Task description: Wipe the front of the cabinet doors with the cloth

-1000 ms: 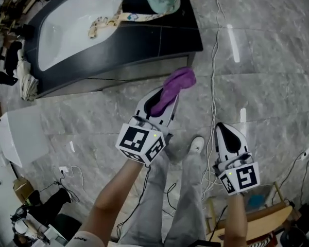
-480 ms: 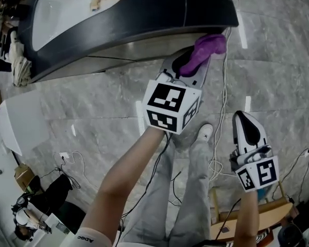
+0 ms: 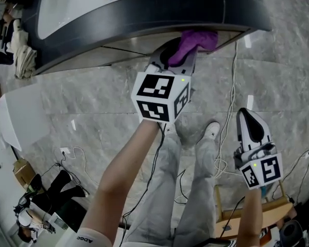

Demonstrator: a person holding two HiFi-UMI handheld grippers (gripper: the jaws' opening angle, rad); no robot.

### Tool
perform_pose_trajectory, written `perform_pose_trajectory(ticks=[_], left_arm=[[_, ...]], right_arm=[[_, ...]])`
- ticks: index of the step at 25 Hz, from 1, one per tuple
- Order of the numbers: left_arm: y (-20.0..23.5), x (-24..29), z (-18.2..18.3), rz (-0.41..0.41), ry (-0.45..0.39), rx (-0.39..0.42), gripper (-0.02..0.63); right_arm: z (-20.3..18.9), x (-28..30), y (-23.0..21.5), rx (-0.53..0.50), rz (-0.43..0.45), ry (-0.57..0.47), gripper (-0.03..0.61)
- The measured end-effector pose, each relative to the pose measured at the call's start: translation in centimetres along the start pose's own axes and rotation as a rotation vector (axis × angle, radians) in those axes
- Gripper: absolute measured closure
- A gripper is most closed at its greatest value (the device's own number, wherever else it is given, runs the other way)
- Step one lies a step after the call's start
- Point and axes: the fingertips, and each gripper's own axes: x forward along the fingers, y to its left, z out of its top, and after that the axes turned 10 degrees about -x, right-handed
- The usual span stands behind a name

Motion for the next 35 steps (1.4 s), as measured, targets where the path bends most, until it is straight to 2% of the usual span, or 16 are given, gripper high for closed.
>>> perform_pose_trajectory(ticks=[7,16,24,27,29,32,35], left_arm=[[5.8,-3.8,1.0,0.057,-0.018,0.002,0.514],[15.3,-9.5,2.1,0.173,-0.043,-0.053,0.514],[20.3,-13.4,2.3,0.292,-0.066,-0.115,0.514],[20.5,-14.2,1.4,0.33,-0.08,-0.143,0.514],[19.5,-14.4,0.5,0.346,-0.072,-0.125,0.514],[16.0,-14.7,-1.4,0.347,-0.065,-0.094,0.514],[10.5,-12.7,-3.5,0.294,-0.058,-0.1,0.514]], right_arm=[[0.7,3.1,3.8,-0.039,0.047,0.027,0.552],[2.5,7.7,9.4,-0.093,0.122,0.05,0.552],[4.8,9.3,12.6,-0.109,0.183,0.022,0.552],[4.4,9.2,11.9,-0.104,0.203,0.018,0.552],[3.8,8.6,10.7,-0.099,0.207,0.024,0.552],[3.1,6.5,8.1,-0.102,0.222,0.031,0.552],[2.3,3.9,4.3,-0.113,0.222,0.055,0.552]])
